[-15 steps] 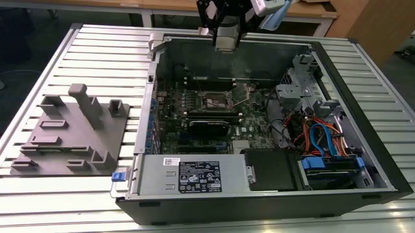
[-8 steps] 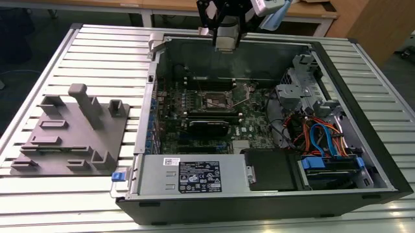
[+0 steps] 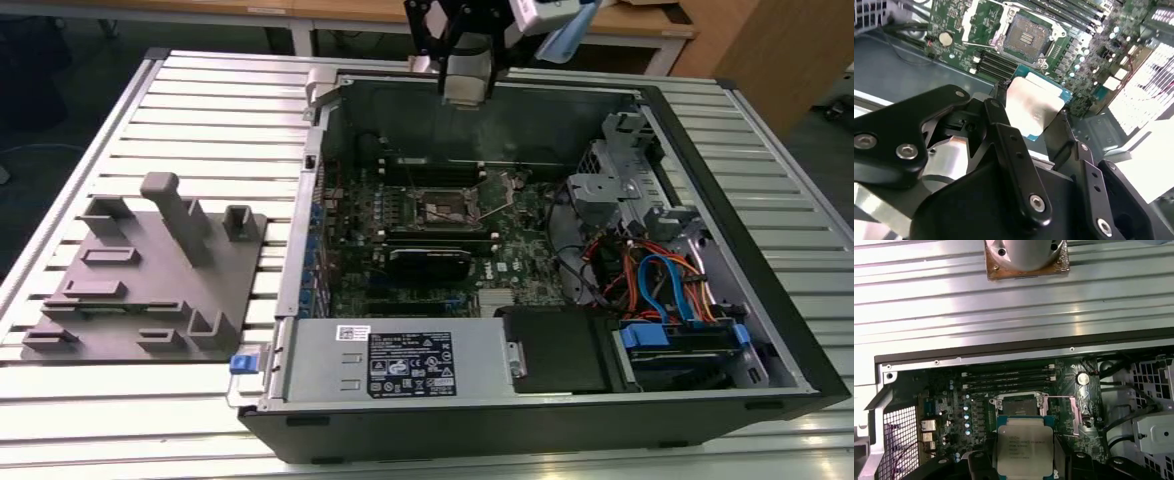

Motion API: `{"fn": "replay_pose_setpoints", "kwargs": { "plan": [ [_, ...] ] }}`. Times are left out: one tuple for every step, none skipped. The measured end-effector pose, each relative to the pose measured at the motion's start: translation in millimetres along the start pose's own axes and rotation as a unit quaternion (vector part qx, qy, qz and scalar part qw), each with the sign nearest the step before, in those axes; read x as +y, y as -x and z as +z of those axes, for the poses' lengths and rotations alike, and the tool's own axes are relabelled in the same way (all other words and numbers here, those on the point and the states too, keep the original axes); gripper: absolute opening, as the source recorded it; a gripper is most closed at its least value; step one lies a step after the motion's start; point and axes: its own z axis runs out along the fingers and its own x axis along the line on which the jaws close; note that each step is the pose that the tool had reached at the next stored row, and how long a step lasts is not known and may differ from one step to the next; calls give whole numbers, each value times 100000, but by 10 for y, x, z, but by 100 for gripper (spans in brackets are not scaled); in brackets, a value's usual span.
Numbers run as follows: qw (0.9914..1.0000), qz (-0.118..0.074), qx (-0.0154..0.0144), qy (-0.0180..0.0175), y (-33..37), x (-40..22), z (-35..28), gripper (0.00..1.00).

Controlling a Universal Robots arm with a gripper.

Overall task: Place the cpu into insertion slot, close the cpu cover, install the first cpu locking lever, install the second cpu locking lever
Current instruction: 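Place the cpu into insertion slot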

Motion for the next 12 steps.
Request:
{"fn": "replay_pose_setpoints", "kwargs": {
  "plan": [
    [99996, 887, -82, 20, 0, 0, 1, 54],
    [99985, 1747, -157, 35, 0, 0, 1, 54],
    [99967, 2544, -230, 52, 0, 0, 2, 54],
    [99945, 3299, -296, 65, 0, 0, 2, 54],
    [99919, 4010, -362, 78, 0, 0, 2, 54],
    [99895, 4566, -409, 85, 0, 0, 2, 54],
    [99881, 4863, -436, 98, 0, 0, 3, 54],
    [99875, 4980, -447, 96, 0, 0, 2, 54],
    [99874, 5003, -448, 98, 0, 0, 2, 54],
    [99873, 5011, -451, 98, 0, 0, 2, 54],
    [99873, 5015, -451, 100, 0, 0, 3, 54],
    [99873, 5013, -451, 99, 0, 0, 3, 54]
  ]
}}
